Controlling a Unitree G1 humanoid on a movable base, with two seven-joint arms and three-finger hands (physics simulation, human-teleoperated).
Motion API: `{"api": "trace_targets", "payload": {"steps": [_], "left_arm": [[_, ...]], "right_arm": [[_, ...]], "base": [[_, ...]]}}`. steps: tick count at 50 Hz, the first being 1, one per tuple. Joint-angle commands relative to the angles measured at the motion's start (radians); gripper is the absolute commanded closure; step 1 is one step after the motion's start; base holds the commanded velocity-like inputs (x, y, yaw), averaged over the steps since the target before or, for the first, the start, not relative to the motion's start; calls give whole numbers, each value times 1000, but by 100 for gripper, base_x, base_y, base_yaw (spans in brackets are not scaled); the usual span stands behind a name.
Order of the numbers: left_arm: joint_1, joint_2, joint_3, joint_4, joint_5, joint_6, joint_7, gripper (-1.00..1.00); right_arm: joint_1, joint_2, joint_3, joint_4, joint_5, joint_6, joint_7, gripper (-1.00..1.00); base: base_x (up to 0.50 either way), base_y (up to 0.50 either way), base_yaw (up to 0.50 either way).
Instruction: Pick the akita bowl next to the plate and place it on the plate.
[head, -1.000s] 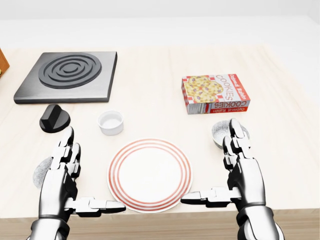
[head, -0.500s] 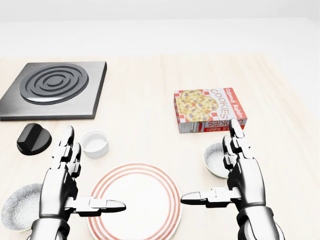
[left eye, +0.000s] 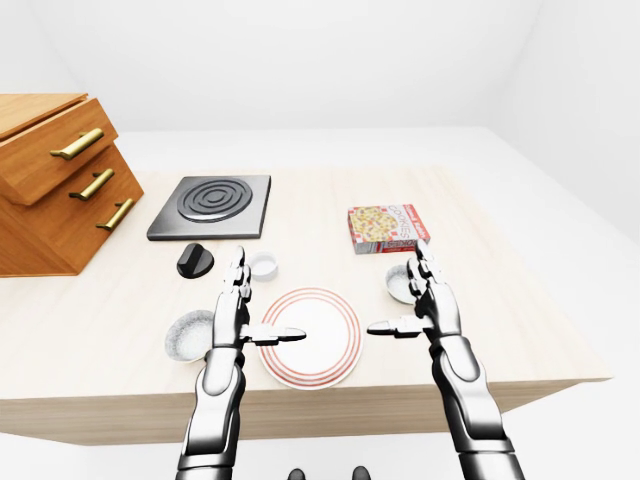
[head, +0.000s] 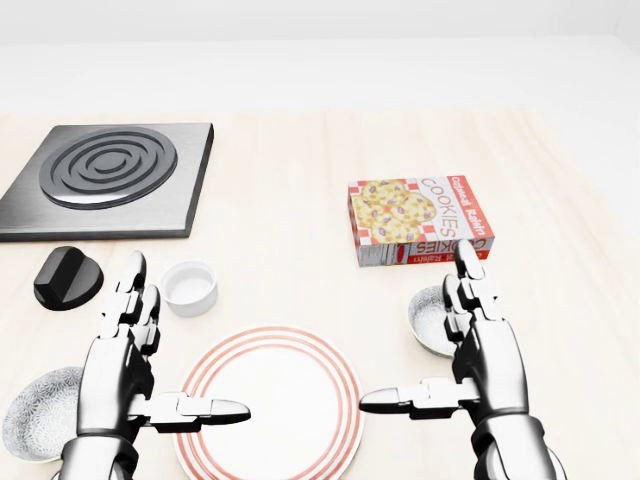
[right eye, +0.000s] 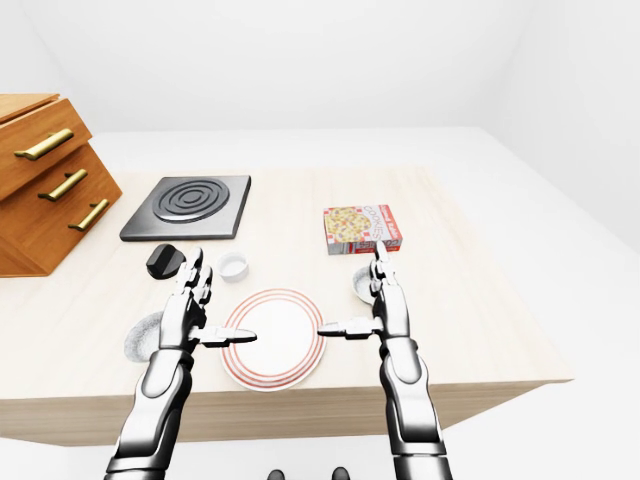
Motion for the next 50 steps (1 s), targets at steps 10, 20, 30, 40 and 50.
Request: {"api": "trace_targets", "payload": {"steps": [10,20,30,40,50], "left_arm": [[-42,22,27,-190,51,106,8,-100],[-364,142,137,-589,14,140,-20,-100],[-725,466,353,-574,-185,140,94,-100],[-714,800,549,-418,-403,140,242,-100],[-445,1049,800,-139,-525,140,338,-100]], "right_arm": [[3,5,8,20,-7,-13,1,-100],[7,3,7,13,-7,-6,3,-100],[4,2,5,27,-9,-19,5,-100],[9,1,5,3,-15,-8,4,-100],[5,0,4,26,-21,-29,5,-100]], "base": [[0,0,0],[0,0,0],[0,0,0],[0,0,0],[0,0,0]]}}
